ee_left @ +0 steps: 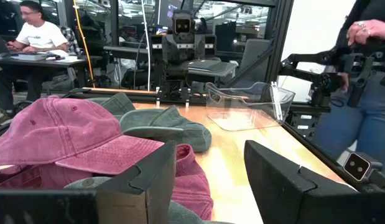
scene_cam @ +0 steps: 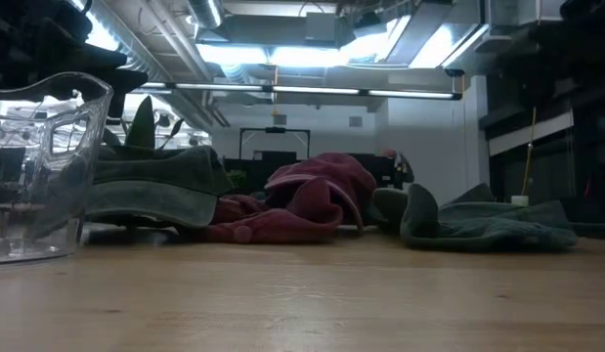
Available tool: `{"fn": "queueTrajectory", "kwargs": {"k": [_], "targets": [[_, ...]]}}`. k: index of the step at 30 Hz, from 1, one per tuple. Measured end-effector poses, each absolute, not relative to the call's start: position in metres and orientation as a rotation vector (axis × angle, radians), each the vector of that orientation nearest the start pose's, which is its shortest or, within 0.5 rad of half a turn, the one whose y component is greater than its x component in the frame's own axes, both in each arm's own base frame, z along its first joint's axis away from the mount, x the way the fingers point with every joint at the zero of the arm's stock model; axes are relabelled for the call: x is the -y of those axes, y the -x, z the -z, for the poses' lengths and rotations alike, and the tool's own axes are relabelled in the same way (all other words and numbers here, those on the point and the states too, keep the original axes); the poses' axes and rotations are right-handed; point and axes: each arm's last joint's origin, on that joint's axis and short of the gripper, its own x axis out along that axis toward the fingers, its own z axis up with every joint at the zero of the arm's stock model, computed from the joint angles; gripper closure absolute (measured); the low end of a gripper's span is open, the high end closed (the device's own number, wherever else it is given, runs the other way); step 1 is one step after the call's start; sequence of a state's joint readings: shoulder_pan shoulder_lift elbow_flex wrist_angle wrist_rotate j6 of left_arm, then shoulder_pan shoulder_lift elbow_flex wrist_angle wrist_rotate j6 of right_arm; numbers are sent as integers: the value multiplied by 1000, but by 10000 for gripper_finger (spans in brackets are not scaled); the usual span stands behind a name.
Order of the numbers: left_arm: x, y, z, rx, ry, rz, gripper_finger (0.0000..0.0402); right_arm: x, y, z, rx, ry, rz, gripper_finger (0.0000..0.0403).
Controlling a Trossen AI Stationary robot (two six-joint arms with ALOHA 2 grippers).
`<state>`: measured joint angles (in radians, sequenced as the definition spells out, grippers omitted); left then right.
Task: Pick & Place hat
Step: Put the bottom right green cap into the right transparent bin
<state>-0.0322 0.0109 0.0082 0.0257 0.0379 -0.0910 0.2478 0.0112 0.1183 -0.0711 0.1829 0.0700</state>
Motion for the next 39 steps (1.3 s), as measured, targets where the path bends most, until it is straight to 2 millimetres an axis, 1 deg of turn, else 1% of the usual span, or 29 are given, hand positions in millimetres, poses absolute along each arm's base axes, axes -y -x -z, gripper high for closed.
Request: {"fn": "queueTrajectory", "kwargs": {"k": [6, 11, 15, 20, 25, 29, 35, 37, 39], "targets": [[4, -98, -168, 20, 91, 71, 217, -13, -73, -228, -80, -53, -62, 167], [4, -98, -168, 20, 91, 71, 217, -11, -65, -268, -147, -38, -60, 167], [4, -98, -168, 20, 91, 71, 217, -11, -67, -300, -168, -34, -59, 167], [4, -98, -168, 19, 91, 71, 217, -13, -71, -336, -168, -34, -59, 167], [4, -98, -168, 19, 91, 71, 217, -14, -78, -365, -146, -39, -59, 167], [4, -98, -168, 19, 91, 71, 217, -17, -88, -376, -180, -31, -58, 167], [4, -98, -168, 19, 91, 71, 217, -23, -111, -380, -264, -28, -54, 167], [4, -98, -168, 20, 91, 71, 217, -25, -121, -378, -297, -71, -46, 167], [4, -98, -168, 19, 91, 71, 217, -28, -131, -376, -332, -149, -31, 167]]}}
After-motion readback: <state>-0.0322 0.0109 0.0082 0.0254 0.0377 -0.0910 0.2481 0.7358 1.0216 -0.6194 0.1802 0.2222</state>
